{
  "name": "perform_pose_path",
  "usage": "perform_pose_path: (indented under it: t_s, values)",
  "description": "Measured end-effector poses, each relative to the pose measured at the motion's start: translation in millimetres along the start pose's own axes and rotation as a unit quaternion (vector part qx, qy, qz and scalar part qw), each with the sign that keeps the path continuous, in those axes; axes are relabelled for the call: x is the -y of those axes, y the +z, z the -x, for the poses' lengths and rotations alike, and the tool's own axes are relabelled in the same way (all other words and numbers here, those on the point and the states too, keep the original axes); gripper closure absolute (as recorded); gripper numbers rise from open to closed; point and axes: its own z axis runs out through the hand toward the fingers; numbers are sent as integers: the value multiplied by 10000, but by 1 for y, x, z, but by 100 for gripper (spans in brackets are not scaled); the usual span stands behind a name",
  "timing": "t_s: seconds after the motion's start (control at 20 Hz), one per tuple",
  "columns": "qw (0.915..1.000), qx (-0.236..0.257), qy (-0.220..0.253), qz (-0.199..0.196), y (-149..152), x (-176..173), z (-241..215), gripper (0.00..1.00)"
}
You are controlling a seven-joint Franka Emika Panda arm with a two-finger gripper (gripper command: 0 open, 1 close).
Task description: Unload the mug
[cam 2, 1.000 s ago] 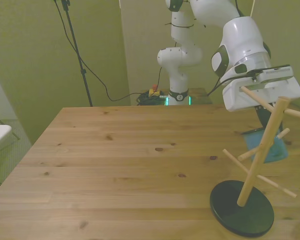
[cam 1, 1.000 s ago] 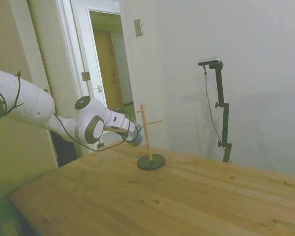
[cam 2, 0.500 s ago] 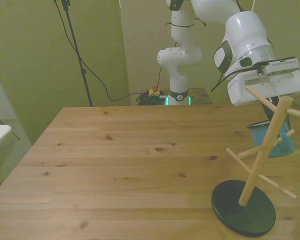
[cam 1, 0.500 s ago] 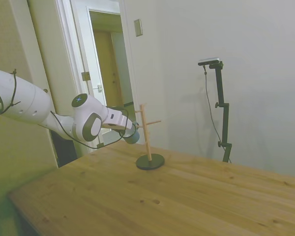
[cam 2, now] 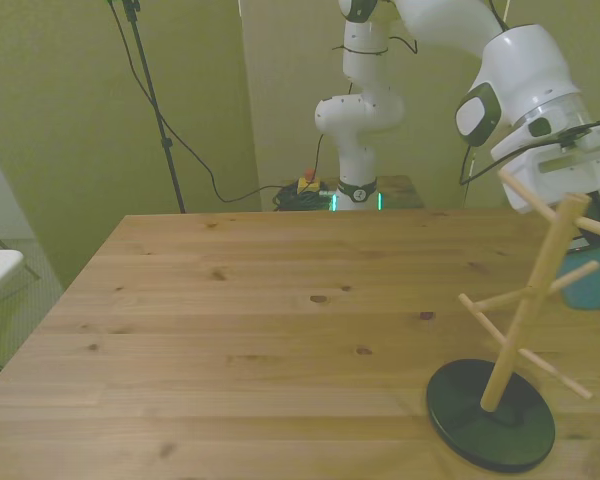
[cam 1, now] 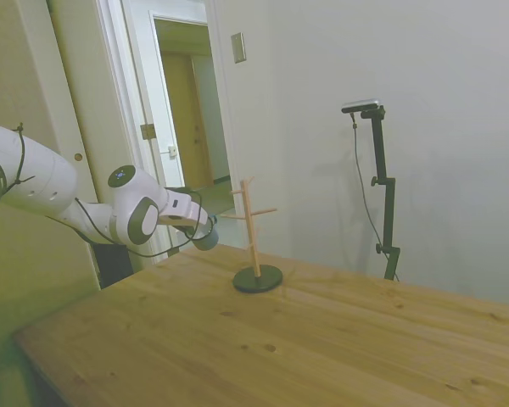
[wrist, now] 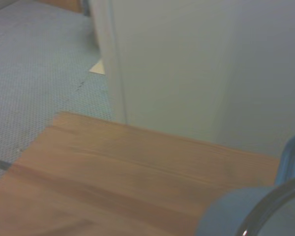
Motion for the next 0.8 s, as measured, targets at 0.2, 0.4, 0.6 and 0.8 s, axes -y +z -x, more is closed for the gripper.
perform_pose_path:
  t_s: [0.2,0.4,0.6,0.8]
  values:
    - [9991,380,-140,106,0,11,33,100]
    - [9875,1389,-33,739,-27,-4,54,100]
    - [9730,1799,252,1426,-92,-56,10,100]
    - [9546,1789,456,2340,-113,-134,-29,100]
